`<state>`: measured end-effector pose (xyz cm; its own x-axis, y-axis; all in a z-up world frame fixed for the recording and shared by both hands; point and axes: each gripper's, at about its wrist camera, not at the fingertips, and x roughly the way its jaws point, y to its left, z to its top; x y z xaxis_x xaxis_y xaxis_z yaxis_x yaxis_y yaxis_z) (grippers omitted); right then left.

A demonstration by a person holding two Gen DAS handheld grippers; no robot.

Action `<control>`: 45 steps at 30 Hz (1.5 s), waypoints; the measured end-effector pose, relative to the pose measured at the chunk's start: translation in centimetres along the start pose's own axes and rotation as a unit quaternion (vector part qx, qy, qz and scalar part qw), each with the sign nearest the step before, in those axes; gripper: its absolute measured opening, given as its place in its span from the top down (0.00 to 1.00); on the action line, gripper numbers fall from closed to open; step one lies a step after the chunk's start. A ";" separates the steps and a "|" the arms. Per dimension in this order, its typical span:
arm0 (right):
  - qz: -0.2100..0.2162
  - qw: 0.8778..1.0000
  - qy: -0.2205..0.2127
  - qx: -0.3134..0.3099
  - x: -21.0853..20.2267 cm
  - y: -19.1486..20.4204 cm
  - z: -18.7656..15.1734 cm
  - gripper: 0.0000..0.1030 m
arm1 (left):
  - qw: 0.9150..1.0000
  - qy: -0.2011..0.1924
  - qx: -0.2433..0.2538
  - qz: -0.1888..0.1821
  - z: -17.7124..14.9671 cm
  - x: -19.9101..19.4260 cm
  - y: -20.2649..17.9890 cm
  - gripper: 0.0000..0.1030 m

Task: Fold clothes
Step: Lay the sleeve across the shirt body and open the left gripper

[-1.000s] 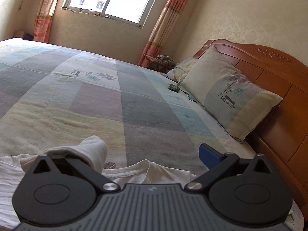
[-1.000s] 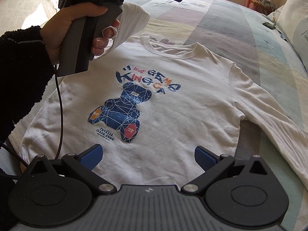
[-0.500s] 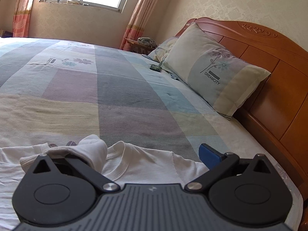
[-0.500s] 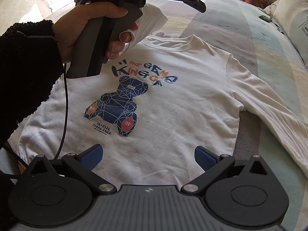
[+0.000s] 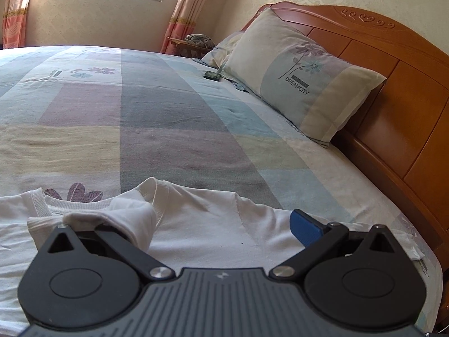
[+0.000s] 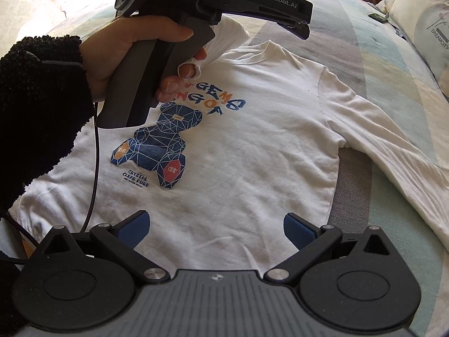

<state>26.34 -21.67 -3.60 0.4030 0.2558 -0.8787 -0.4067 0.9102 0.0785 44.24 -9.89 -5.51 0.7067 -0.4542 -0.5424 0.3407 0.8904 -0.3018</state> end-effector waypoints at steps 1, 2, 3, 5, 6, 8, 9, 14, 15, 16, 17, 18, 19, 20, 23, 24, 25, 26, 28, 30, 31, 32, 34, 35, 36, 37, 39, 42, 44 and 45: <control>-0.001 1.000 0.001 0.002 0.0 -0.1 -0.1 0.00 | 1.000 0.004 0.003 -0.001 -0.2 0.2 -0.1 0.01; -0.001 1.000 0.002 0.003 0.1 -0.1 -0.2 0.00 | 1.000 0.007 0.005 -0.002 -0.4 0.3 -0.2 0.01; -0.002 1.000 0.003 0.005 0.1 -0.2 -0.3 0.00 | 1.000 0.011 0.008 -0.003 -0.5 0.5 -0.3 0.01; -0.003 1.000 0.005 0.009 0.2 -0.3 -0.4 0.00 | 1.000 0.020 0.016 -0.005 -0.9 0.9 -0.6 0.01; -0.003 1.000 0.006 0.010 0.3 -0.3 -0.5 0.00 | 0.999 0.025 0.020 -0.007 -1.1 1.1 -0.8 0.01; -0.004 1.000 0.008 0.014 0.4 -0.5 -0.7 0.00 | 0.999 0.032 0.028 -0.009 -1.6 1.4 -1.2 0.01; -0.004 1.000 0.008 0.016 0.4 -0.5 -0.8 0.00 | 0.999 0.037 0.037 -0.010 -1.7 1.6 -1.5 0.01; -0.009 1.000 0.008 0.025 0.3 -0.8 -1.1 0.00 | 0.996 0.060 0.068 -0.010 -1.9 2.6 -2.1 0.01; -0.010 1.000 0.008 0.027 0.3 -0.9 -1.2 0.00 | 0.994 0.069 0.079 -0.012 -2.2 2.8 -2.2 0.01; -0.010 0.999 0.008 0.029 0.3 -1.0 -1.3 0.00 | 0.993 0.078 0.090 -0.013 -2.5 3.1 -2.3 0.01; -0.011 0.999 0.008 0.031 0.3 -1.1 -1.4 0.00 | 0.991 0.089 0.101 -0.019 -2.9 3.1 -2.4 0.01; -0.011 0.999 0.008 0.033 0.3 -1.2 -1.5 0.00 | 0.989 0.100 0.107 -0.031 -3.3 3.1 -2.4 0.01; -0.011 0.999 0.008 0.036 0.3 -1.3 -1.6 0.00 | 0.987 0.107 0.111 -0.045 -3.7 3.0 -2.4 0.01; -0.011 0.999 0.007 0.038 0.3 -1.4 -1.7 0.00 | 0.986 0.109 0.112 -0.059 -4.0 2.6 -2.3 0.01; -0.009 0.999 0.004 0.046 0.3 -1.7 -1.9 0.00 | 0.985 0.115 0.101 -0.082 -4.4 1.6 -1.7 0.01; -0.008 0.999 0.003 0.049 0.3 -1.8 -2.0 0.00 | 0.985 0.114 0.092 -0.086 -4.3 1.2 -1.3 0.01; -0.008 0.999 0.002 0.051 0.3 -1.9 -2.1 0.00 | 0.987 0.112 0.078 -0.086 -4.2 1.0 -0.9 0.01; -0.007 0.999 0.001 0.054 0.3 -2.0 -2.2 0.00 | 0.988 0.110 0.064 -0.085 -4.0 0.7 -0.5 0.01; -0.006 0.998 -0.001 0.059 0.3 -2.2 -2.3 0.00 | 0.990 0.106 0.049 -0.080 -3.5 0.8 -0.1 0.01; -0.005 0.998 -0.003 0.064 0.3 -2.4 -2.5 0.00 | 0.991 0.101 0.033 -0.076 -3.0 0.9 0.2 0.01; -0.005 0.998 -0.004 0.067 0.3 -2.5 -2.6 0.00 | 0.992 0.099 0.026 -0.074 -2.8 1.0 0.4 0.01; -0.004 0.998 -0.005 0.069 0.3 -2.6 -2.7 0.00 | 0.993 0.096 0.018 -0.072 -2.5 1.0 0.6 0.01; -0.003 0.997 -0.007 0.074 0.3 -2.7 -2.8 0.00 | 0.993 0.092 0.003 -0.067 -2.1 1.1 0.9 0.01; -0.003 0.997 -0.008 0.075 0.2 -2.8 -2.8 0.00 | 0.994 0.089 -0.005 -0.065 -1.8 1.2 1.1 0.01; -0.003 0.997 -0.009 0.075 0.2 -2.8 -2.9 0.00 | 0.994 0.087 -0.013 -0.063 -1.6 1.3 1.2 0.01; -0.002 0.997 -0.009 0.077 0.1 -2.9 -2.9 0.00 | 0.994 0.085 -0.020 -0.061 -1.3 1.3 1.4 0.01; -0.002 0.997 -0.010 0.080 0.1 -2.9 -3.1 0.00 | 0.993 0.087 0.016 -0.083 -1.3 1.4 -0.2 0.01; -0.002 0.996 -0.009 0.084 0.2 -3.0 -3.2 0.00 | 0.985 0.108 0.072 -0.115 -1.9 1.8 -2.5 0.01; -0.004 0.996 -0.009 0.085 0.2 -3.0 -3.1 0.00 | 0.975 0.136 0.115 -0.133 -2.8 2.3 -3.9 0.01; -0.005 0.996 -0.009 0.085 0.2 -3.0 -3.1 0.00 | 0.967 0.160 0.133 -0.147 -3.5 2.6 -4.4 0.01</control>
<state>25.10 -25.41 -5.49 0.4213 0.2511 -0.8715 -0.2587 0.9543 0.1499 42.36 -15.08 -8.33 0.3424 -0.6363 -0.6913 0.6743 0.6788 -0.2907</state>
